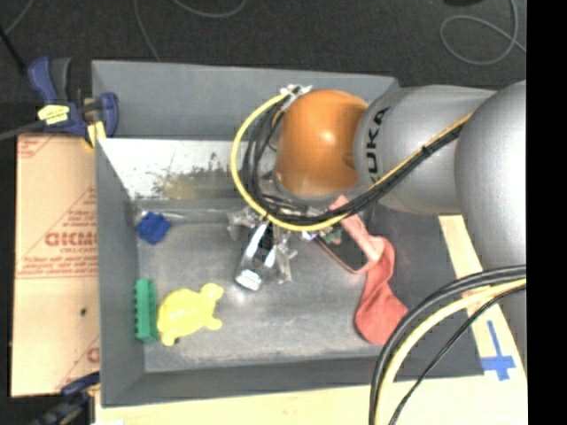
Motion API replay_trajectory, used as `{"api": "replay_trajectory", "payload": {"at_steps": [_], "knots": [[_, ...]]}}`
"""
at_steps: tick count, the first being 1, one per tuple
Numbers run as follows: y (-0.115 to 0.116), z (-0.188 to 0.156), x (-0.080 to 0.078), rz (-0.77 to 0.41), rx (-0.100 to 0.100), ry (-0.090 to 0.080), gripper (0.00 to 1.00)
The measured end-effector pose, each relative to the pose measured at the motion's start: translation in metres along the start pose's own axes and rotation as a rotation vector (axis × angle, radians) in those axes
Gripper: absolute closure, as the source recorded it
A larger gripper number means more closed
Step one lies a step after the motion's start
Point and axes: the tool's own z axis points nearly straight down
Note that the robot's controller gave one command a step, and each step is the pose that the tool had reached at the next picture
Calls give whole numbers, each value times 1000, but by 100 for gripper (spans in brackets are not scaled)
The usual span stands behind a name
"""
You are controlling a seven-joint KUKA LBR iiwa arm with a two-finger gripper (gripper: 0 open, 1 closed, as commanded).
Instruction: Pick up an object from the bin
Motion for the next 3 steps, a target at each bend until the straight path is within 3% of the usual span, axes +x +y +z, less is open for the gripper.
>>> {"api": "replay_trajectory", "payload": {"at_steps": [1, 2, 3], "knots": [[7, 23, -5, -122, 0, 1, 100], [7, 23, -5, -121, 0, 1, 100], [8, -25, -4, -118, -3, 8, 100]]}}
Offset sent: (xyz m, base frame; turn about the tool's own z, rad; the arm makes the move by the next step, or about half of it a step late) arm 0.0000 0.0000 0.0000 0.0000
